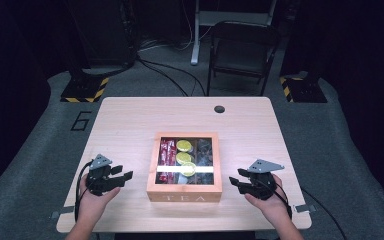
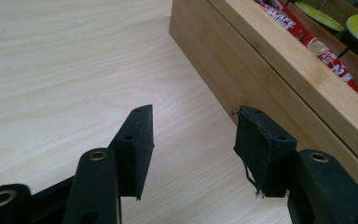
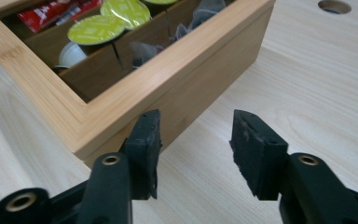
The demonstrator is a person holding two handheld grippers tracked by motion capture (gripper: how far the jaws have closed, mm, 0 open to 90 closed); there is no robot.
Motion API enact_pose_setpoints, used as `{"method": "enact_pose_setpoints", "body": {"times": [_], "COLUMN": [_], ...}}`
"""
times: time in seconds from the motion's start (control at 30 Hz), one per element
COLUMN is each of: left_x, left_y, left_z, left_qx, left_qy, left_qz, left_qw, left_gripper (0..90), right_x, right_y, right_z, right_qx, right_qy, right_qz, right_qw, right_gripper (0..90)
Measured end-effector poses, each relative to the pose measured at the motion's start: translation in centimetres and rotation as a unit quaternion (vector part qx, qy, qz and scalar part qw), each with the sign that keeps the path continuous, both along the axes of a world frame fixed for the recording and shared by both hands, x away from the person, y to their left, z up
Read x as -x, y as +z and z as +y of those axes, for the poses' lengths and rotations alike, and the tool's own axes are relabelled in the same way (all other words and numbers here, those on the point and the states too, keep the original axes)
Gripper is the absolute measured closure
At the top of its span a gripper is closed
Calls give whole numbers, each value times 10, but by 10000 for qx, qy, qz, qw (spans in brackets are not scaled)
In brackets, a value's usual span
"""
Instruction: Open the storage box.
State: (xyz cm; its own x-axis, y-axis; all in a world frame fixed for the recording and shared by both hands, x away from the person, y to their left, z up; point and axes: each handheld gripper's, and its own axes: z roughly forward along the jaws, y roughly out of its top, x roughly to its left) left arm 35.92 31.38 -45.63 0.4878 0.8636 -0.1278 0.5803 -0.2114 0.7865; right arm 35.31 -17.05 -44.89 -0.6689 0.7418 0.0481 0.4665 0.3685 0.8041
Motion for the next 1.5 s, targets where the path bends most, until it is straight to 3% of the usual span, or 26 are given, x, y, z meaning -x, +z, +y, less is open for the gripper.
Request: {"method": "enact_pose_setpoints", "body": {"times": [0.2, 0.3, 0.43, 0.5, 0.57, 0.67, 0.73, 0.87, 0.9, 1.0, 1.03, 1.17, 1.23, 1.33, 1.4, 1.5], "left_x": [7, 7, 7, 8, 10, 14, 19, 23, 26, 30, 33, 40, 41, 42, 43, 45], "left_y": [16, 22, 33, 37, 42, 45, 43, 38, 33, 28, 23, 14, 11, 8, 4, 1], "left_z": [-1, -3, -7, -11, -15, -15, -16, -18, -19, -21, -23, -30, -33, -37, -37, -37], "left_qx": [366, 273, 365, 348, 280, 353, 382, 403, 499, 522, 509, 423, 381, 353, 371, 407], "left_qy": [-93, -221, -339, -385, -337, -376, -362, -331, -369, -416, -572, -742, -884, -1005, -1090, -1131], "left_qz": [-57, -48, -56, -87, -150, -169, -244, -192, -74, -10, -4, -179, -207, -193, -82, -58], "left_qw": [9993, 9994, 9987, 9986, 9989, 9985, 9983, 9985, 9980, 9978, 9971, 9962, 9951, 9941, 9933, 9927], "left_gripper": [548, 602, 616, 596, 518, 466, 426, 376, 376, 395, 432, 493, 520, 564, 599, 664], "right_x": [6, 10, 14, 16, 17, 23, 27, 33, 37, 39, 39, 40, 40, 39, 38, 39], "right_y": [10, 16, 28, 32, 35, 33, 30, 25, 24, 20, 18, 11, 5, 2, -1, -3], "right_z": [1, 4, 11, 15, 19, 24, 25, 25, 24, 24, 24, 23, 23, 23, 23, 23], "right_qx": [-105, -164, -78, -100, 0, 123, 137, -16, -66, -73, -38, -99, -2, -11, 141, 41], "right_qy": [156, 298, 460, 542, 608, 581, 519, 401, 340, 323, 323, 186, 212, 268, 349, 403], "right_qz": [-30, 0, -79, -18, 56, 123, 101, 24, -40, -27, -17, 64, 38, 84, 68, 187], "right_qw": [9998, 9994, 9989, 9985, 9981, 9982, 9985, 9992, 9994, 9994, 9995, 9998, 9998, 9996, 9993, 9990], "right_gripper": [638, 673, 713, 716, 707, 661, 600, 576, 546, 503, 501, 578, 628, 668, 708, 754]}}
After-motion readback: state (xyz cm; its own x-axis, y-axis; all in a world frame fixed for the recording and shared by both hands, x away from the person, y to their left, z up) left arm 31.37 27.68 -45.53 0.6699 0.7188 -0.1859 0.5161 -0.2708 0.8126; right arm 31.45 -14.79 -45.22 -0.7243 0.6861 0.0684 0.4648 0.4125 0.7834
